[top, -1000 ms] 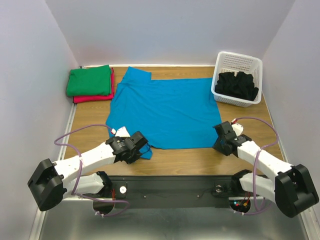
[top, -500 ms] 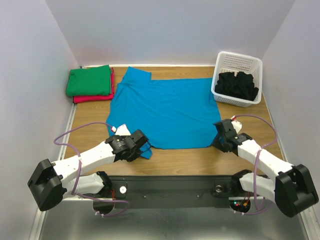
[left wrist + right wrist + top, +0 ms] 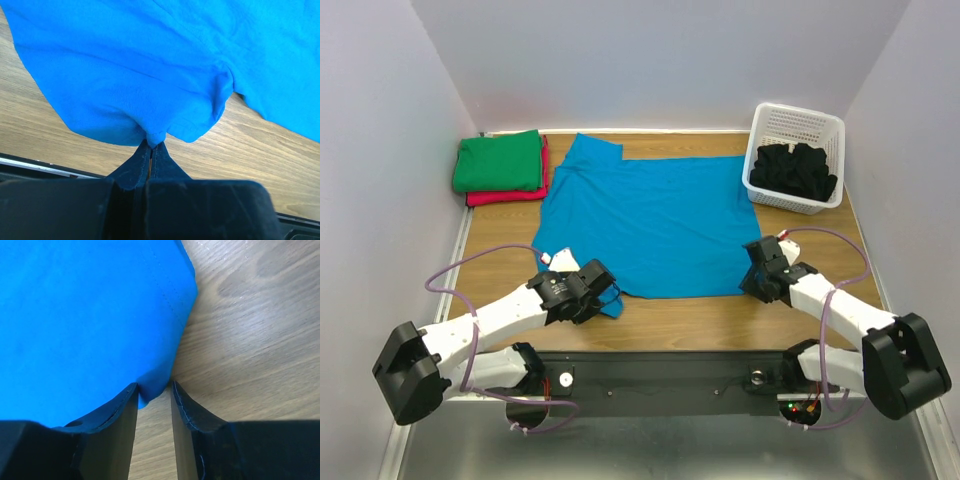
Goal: Fold and stack the t-shirts
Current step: Fold the tshirt
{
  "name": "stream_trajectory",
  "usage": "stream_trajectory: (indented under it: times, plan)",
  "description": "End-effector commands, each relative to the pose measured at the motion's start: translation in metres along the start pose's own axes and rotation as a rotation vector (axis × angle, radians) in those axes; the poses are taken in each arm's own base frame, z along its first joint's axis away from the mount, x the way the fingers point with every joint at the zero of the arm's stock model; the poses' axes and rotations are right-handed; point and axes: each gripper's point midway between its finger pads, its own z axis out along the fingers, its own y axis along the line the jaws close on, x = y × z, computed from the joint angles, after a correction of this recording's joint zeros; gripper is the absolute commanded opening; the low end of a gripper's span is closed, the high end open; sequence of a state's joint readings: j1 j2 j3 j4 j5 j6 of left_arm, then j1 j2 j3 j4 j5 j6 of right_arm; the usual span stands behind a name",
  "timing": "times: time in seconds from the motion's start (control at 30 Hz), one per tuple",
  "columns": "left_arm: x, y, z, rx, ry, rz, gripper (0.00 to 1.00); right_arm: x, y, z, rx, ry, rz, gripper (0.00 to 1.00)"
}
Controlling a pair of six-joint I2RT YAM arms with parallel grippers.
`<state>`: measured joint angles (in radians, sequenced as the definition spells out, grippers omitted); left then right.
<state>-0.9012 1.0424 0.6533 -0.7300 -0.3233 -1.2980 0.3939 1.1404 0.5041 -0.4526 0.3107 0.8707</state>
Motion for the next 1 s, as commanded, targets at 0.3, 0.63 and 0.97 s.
stream_trajectory:
  times: [0.3, 0.63, 0.97]
  plan:
    - [-0.017, -0.001, -0.008, -0.003, -0.069, -0.018, 0.00, -0.007, 0.005, 0.011, 0.002, -0.043, 0.023, 0.09]
    - [-0.065, -0.030, -0.026, 0.045, -0.232, 0.004, 0.00, -0.020, 0.023, -0.003, -0.083, -0.066, 0.013, 0.00]
    - [-0.121, -0.059, -0.018, 0.035, -0.316, 0.064, 0.00, -0.046, 0.040, -0.012, -0.101, -0.123, -0.004, 0.00]
